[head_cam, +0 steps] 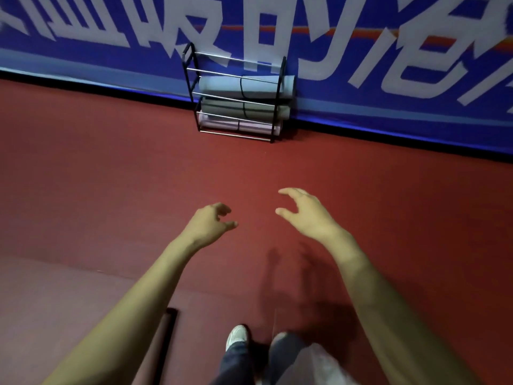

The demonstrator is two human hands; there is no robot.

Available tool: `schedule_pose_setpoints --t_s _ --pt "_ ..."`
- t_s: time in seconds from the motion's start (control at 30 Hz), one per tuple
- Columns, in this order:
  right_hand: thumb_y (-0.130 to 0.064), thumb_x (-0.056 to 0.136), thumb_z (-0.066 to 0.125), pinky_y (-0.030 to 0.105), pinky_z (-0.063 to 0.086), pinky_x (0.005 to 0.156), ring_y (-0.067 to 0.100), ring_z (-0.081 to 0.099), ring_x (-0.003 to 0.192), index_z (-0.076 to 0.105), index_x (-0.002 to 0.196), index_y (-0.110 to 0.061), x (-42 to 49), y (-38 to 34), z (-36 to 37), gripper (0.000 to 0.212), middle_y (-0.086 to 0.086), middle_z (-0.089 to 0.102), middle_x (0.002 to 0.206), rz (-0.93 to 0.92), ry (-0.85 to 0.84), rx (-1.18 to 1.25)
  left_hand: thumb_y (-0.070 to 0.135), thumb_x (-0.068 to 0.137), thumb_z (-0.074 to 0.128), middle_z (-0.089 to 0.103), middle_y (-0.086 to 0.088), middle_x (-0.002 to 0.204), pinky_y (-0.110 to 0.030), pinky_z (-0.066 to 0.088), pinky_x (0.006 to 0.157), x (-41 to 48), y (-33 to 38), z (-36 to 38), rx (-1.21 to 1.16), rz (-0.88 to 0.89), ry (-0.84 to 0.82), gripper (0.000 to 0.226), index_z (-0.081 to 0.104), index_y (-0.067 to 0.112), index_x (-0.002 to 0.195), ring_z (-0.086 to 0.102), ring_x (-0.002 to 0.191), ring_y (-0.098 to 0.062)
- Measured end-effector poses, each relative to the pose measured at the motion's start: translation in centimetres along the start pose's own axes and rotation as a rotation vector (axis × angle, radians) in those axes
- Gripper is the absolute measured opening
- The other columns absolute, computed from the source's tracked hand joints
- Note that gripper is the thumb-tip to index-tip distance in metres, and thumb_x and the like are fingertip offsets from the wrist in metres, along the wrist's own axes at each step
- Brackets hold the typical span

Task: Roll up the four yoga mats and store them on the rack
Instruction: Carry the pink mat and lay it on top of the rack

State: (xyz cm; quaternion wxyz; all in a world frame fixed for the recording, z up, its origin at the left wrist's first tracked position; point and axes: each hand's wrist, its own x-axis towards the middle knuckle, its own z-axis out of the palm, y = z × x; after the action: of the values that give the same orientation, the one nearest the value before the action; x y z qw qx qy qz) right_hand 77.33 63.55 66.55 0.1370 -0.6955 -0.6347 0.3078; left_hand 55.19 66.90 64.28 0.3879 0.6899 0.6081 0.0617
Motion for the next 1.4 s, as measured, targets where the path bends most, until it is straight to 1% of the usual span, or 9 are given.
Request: schedule_pose_setpoints --t_s 0.23,0.33,0.57,0.7,0.87,0.97,1.1,1.33,1.4 --pt "-0.024 0.092 0.059 0.027 0.028 0.11 0.021 0.039 0.132 0.044 0.139 -0.015 -12.6 -2.9 7.9 0.05 0.004 0.044 0.143 -0.02 -0.023 -0.083 0.03 0.086 0.07 0.064 -0.005 0.122 -0.021 0.04 0.082 -13.9 -7.7 3.3 -0.04 -0.038 0.025 0.041 0.061 0.011 0.121 0.06 0.107 -0.021" --pt "-0.022 0.092 0.06 0.025 0.026 0.11 0.021 0.038 0.133 0.042 0.139 -0.013 -18.1 -3.1 12.5 0.052 0.006 0.043 0.144 -0.051 -0.05 -0.104 0.029 0.086 0.07 0.064 -0.004 0.122 -0.019 0.037 0.08 -19.8 -10.9 5.9 -0.047 -0.056 0.022 0.041 0.061 0.011 0.121 0.061 0.105 -0.02" --pt "-0.024 0.089 0.062 0.025 0.029 0.107 0.023 0.042 0.13 0.044 0.138 -0.014 -30.4 -3.2 23.2 0.053 0.008 0.045 0.142 0.029 -0.167 -0.071 0.029 0.086 0.069 0.064 -0.006 0.122 -0.022 0.038 0.083 -31.4 -18.6 10.4 0.036 -0.12 -0.089 0.04 0.061 0.009 0.121 0.061 0.107 -0.022" --pt "-0.025 0.09 0.061 0.026 0.03 0.108 0.022 0.041 0.131 0.043 0.139 -0.016 -33.9 -4.9 28.2 0.053 0.007 0.044 0.142 0.034 -0.235 -0.054 0.027 0.088 0.067 0.062 -0.006 0.123 -0.019 0.034 0.077 -35.8 -22.9 11.2 0.043 -0.184 -0.102 0.04 0.06 0.007 0.122 0.059 0.11 -0.022" --pt "-0.026 0.091 0.06 0.025 0.029 0.106 0.023 0.041 0.131 0.042 0.139 -0.016 -35.8 -8.2 34.3 0.053 0.007 0.044 0.142 0.058 -0.298 -0.016 0.026 0.086 0.068 0.061 -0.003 0.106 -0.027 0.04 0.085 -38.9 -28.7 10.4 0.063 -0.237 -0.122 0.03 0.063 0.012 0.112 0.059 0.103 -0.023" --pt "-0.025 0.092 0.059 0.026 0.028 0.106 0.023 0.04 0.132 0.04 0.141 -0.013 -36.3 -10.9 37.9 0.054 0.009 0.044 0.143 0.059 -0.326 -0.009 0.026 0.086 0.068 0.063 -0.006 0.12 -0.026 0.04 0.089 -39.9 -32.4 8.9 0.062 -0.275 -0.118 0.04 0.06 0.009 0.122 0.057 0.112 -0.024" --pt "-0.025 0.092 0.058 0.027 0.028 0.106 0.024 0.04 0.132 0.039 0.142 -0.012 -35.3 -14.5 43.3 0.055 0.01 0.043 0.144 0.099 -0.345 -0.004 0.026 0.087 0.068 0.062 -0.009 0.124 -0.026 0.039 0.089 -39.6 -38.5 6.6 0.067 -0.321 -0.17 0.041 0.059 0.008 0.123 0.056 0.114 -0.025" --pt "-0.025 0.091 0.061 0.028 0.031 0.105 0.024 0.043 0.13 0.037 0.142 -0.01 -31.7 -18.7 57.4 0.058 0.011 0.045 0.143 0.336 -0.27 0.083 0.026 0.09 0.064 0.061 -0.009 0.125 -0.026 0.04 0.089 -35.4 -53.5 4.8 0.023 -0.293 -0.245 0.04 0.058 0.009 0.126 0.054 0.116 -0.027" --pt "-0.025 0.09 0.062 0.028 0.032 0.104 0.024 0.044 0.129 0.037 0.142 -0.01 -31.0 -19.3 62.6 0.059 0.01 0.046 0.143 0.432 -0.231 0.158 0.027 0.092 0.062 0.062 -0.01 0.118 -0.026 0.039 0.085 -34.2 -58.0 5.5 -0.014 -0.305 -0.272 0.032 0.062 0.01 0.119 0.055 0.111 -0.027"
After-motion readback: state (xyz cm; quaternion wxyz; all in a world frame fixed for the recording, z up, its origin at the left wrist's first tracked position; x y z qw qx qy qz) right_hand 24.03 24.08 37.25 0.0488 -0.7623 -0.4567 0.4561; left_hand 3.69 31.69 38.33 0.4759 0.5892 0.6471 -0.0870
